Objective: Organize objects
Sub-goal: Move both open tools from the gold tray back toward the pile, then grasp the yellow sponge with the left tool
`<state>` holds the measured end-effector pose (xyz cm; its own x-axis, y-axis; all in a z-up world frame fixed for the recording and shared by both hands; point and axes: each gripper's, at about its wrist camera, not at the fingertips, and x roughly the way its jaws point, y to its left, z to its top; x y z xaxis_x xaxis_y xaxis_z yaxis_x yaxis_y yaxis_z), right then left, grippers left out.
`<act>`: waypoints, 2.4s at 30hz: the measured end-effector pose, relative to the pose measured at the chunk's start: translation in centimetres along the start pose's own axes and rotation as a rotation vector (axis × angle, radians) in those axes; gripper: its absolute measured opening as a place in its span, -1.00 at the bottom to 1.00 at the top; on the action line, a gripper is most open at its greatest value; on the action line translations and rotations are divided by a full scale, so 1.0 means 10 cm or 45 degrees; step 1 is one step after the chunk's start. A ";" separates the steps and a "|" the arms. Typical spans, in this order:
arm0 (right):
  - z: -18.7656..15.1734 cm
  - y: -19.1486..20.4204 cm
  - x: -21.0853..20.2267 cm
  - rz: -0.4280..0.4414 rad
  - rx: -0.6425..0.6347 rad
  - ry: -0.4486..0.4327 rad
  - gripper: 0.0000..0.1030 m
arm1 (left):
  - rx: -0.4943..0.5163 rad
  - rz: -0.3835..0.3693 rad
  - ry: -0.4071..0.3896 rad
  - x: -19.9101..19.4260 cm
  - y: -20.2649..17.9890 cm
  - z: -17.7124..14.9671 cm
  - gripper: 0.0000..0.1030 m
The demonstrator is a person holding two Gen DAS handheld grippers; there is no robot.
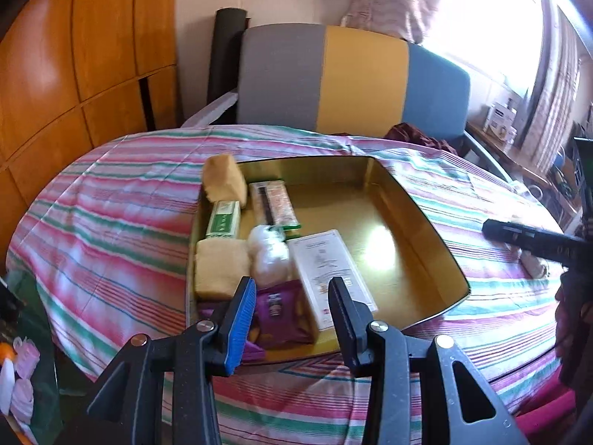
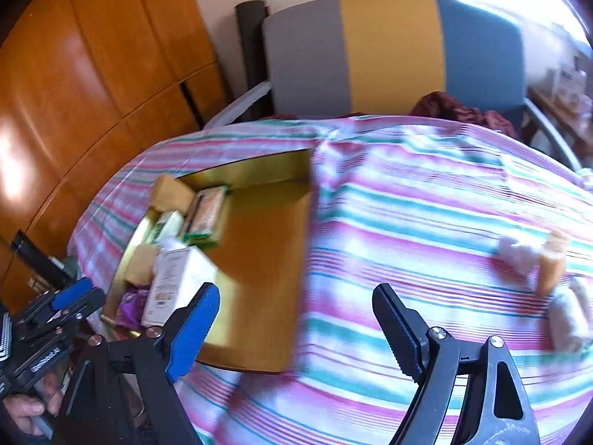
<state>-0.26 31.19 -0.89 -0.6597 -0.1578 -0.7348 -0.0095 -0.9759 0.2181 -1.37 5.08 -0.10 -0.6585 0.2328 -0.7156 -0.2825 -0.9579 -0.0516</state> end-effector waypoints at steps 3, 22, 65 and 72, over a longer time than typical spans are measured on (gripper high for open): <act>0.03 -0.26 -0.12 -0.069 0.020 -0.021 0.66 | 0.040 -0.024 -0.002 -0.01 -0.14 0.03 -0.21; -0.34 -2.81 -1.17 -0.627 0.827 -0.351 0.70 | 0.399 -0.304 0.047 0.21 -1.62 0.22 -0.21; -0.62 -3.18 -1.18 -0.260 1.241 -0.353 0.75 | 0.790 -0.656 0.372 2.07 -4.51 0.80 0.24; -0.66 -3.25 -1.15 -0.282 1.262 -0.332 0.75 | 0.805 -0.731 0.286 1.81 -4.40 0.63 -0.28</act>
<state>12.55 63.69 -3.75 -0.7084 0.1618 -0.6870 -0.6835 -0.3997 0.6107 -5.27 52.54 -6.40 -0.1628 0.5470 -0.8211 -0.9043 -0.4156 -0.0976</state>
